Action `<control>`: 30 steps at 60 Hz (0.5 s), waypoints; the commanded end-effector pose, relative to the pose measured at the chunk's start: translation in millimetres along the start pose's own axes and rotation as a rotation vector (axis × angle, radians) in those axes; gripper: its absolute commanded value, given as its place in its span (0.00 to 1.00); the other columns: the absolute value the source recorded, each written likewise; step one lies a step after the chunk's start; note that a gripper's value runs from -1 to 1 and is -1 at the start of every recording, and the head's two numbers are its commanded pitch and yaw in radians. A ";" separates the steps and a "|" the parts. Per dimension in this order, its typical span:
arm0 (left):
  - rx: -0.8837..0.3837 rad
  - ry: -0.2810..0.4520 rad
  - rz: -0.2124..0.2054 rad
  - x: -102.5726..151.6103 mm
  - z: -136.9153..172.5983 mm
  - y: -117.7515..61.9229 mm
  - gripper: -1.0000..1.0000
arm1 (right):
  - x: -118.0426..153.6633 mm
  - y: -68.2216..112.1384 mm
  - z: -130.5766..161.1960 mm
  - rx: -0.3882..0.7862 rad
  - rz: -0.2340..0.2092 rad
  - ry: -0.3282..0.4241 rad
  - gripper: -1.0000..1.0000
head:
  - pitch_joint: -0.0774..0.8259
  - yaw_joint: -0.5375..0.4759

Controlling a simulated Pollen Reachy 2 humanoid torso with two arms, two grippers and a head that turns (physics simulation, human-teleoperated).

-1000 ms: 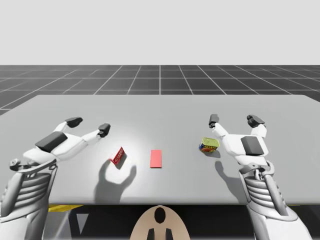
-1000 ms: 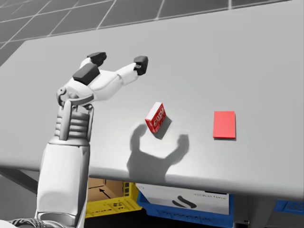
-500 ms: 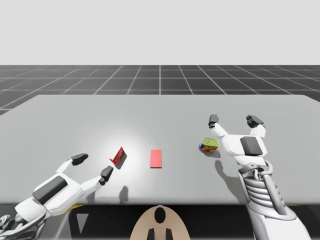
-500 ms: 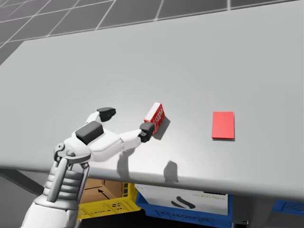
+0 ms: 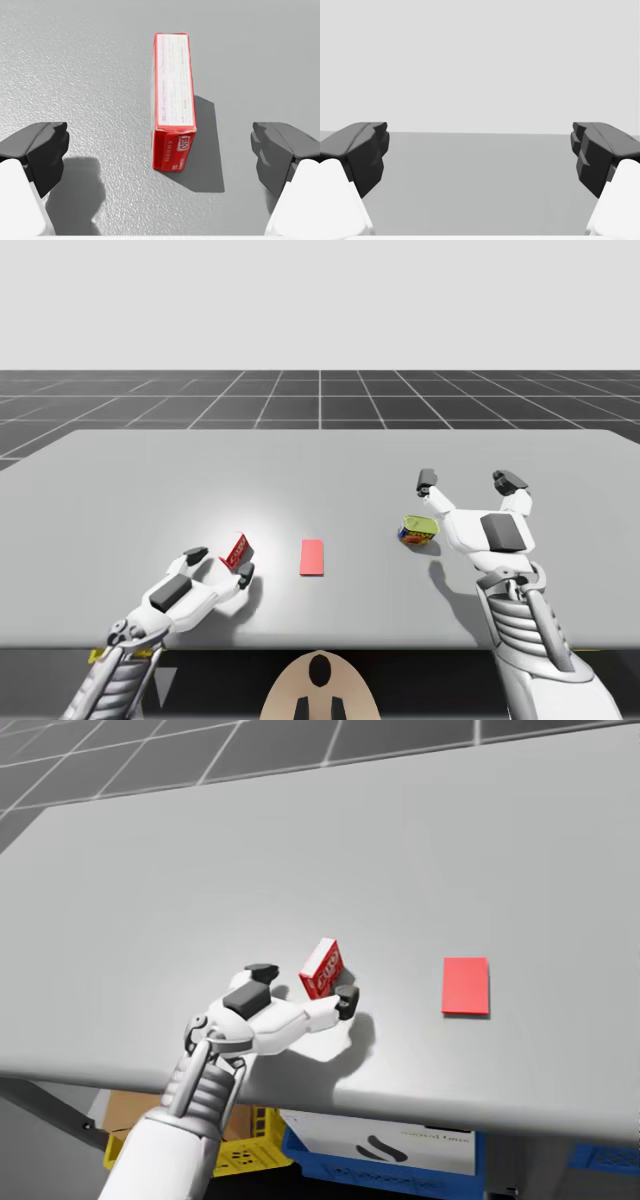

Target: Look at the card. If it is red, pick the object on the left. If it is green, pick the object on the right.

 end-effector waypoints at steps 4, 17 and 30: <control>0.041 0.008 -0.011 11.5 -29.1 -5.8 0.00 | 1.0 1.8 1.4 -0.001 -0.015 -0.001 0.00 | 0.87 0.85; 0.046 0.032 -0.034 6.7 -37.7 -8.8 0.95 | 2.6 1.1 2.3 -0.001 -0.017 -0.005 0.00 | 0.86 0.83; 0.041 0.051 -0.044 2.9 -34.5 -9.5 1.00 | 4.1 1.2 2.7 -0.001 -0.023 -0.010 0.00 | 0.84 0.84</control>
